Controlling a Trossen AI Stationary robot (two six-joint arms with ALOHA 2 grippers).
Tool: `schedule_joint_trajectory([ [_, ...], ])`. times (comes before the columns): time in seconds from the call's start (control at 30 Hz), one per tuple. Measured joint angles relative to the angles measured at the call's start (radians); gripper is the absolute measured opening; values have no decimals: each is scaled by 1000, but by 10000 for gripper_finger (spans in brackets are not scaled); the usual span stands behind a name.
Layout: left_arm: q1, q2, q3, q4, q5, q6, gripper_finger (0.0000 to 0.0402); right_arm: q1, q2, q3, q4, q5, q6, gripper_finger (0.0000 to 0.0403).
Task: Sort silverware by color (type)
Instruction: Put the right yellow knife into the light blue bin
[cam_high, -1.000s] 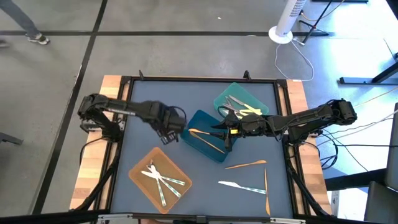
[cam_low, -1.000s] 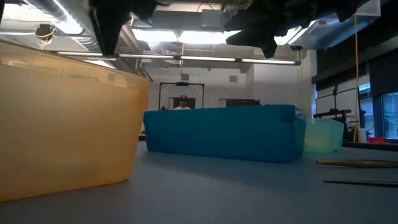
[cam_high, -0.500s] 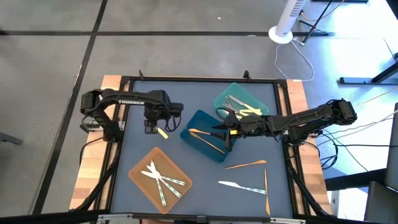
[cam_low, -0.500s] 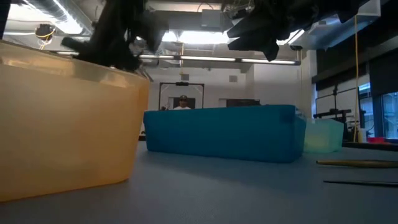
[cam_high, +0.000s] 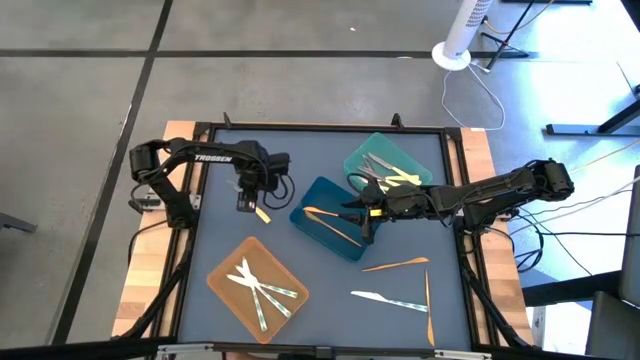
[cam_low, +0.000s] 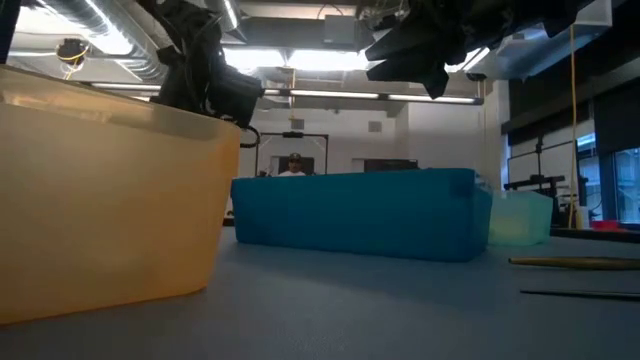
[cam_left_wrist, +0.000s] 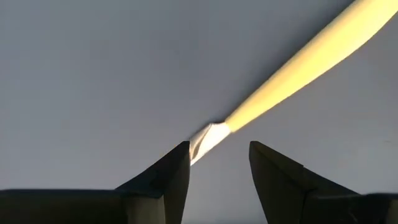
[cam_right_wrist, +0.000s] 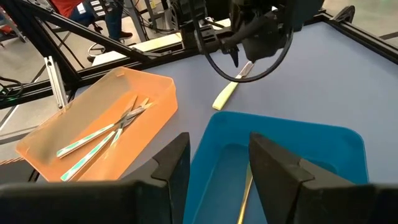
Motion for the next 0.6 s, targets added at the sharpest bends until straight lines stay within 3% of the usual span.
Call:
schedule_joint_trajectory([
  [0.6,-6,0,-148,195,39,49,159,0,0,0,-12,0,0,150],
])
